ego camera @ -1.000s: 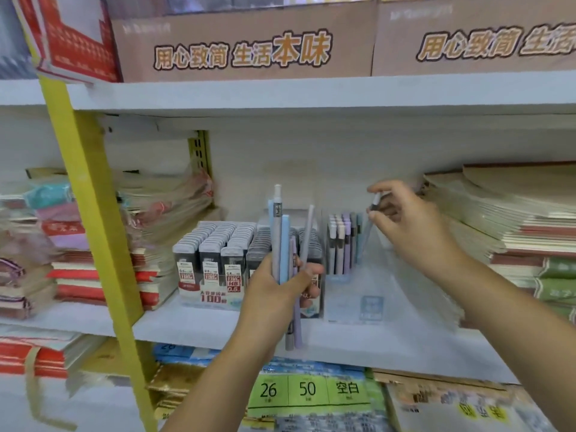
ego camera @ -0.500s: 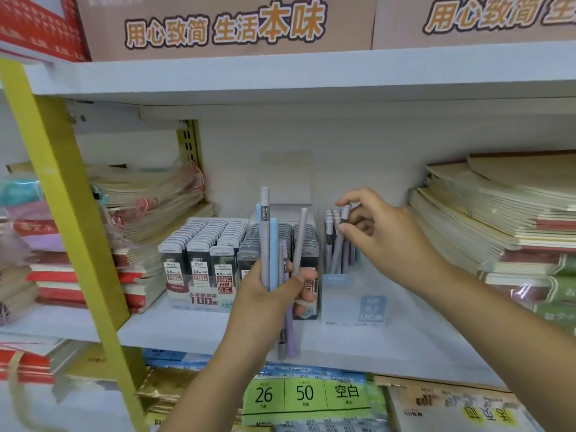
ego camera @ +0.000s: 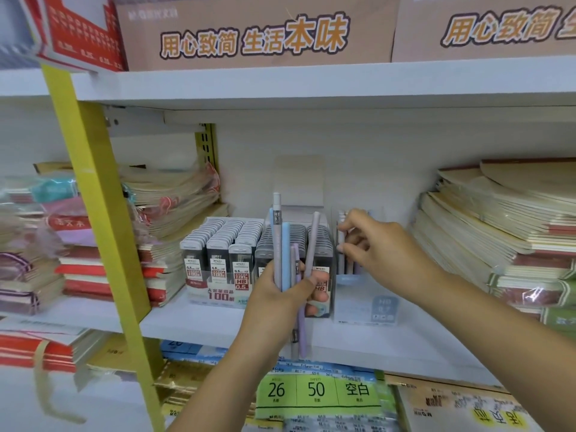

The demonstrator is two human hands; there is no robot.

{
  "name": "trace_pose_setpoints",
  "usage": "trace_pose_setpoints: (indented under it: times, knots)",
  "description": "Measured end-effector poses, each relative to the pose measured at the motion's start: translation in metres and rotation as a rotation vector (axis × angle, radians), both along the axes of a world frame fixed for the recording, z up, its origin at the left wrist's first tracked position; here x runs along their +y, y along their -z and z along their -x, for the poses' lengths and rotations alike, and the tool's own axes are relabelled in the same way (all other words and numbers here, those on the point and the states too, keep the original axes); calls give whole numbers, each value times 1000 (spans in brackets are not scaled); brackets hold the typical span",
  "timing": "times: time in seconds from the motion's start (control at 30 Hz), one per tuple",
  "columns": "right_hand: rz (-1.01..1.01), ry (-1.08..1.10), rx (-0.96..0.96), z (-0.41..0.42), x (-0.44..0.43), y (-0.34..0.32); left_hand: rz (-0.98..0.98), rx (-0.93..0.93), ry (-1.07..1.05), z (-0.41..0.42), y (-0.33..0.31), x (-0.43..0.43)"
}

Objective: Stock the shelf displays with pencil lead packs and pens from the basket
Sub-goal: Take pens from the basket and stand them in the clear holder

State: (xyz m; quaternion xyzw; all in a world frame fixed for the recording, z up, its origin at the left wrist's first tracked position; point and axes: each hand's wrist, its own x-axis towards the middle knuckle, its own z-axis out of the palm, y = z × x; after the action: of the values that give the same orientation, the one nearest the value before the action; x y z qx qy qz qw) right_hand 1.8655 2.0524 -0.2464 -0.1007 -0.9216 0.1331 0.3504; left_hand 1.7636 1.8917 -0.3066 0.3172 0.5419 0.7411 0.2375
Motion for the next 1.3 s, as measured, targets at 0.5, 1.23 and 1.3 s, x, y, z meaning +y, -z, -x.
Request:
trace_pose_setpoints:
  times: [0.5, 1.23, 1.3]
  knots:
    - [891, -299, 240, -41, -34, -15, -17, -72, 160, -1, 0, -27]
    - [509, -127, 257, -39, 5, -37, 75, 105, 72, -8, -15, 3]
    - [510, -114, 310, -36, 11, -37, 83, 108, 76, -10, -13, 6]
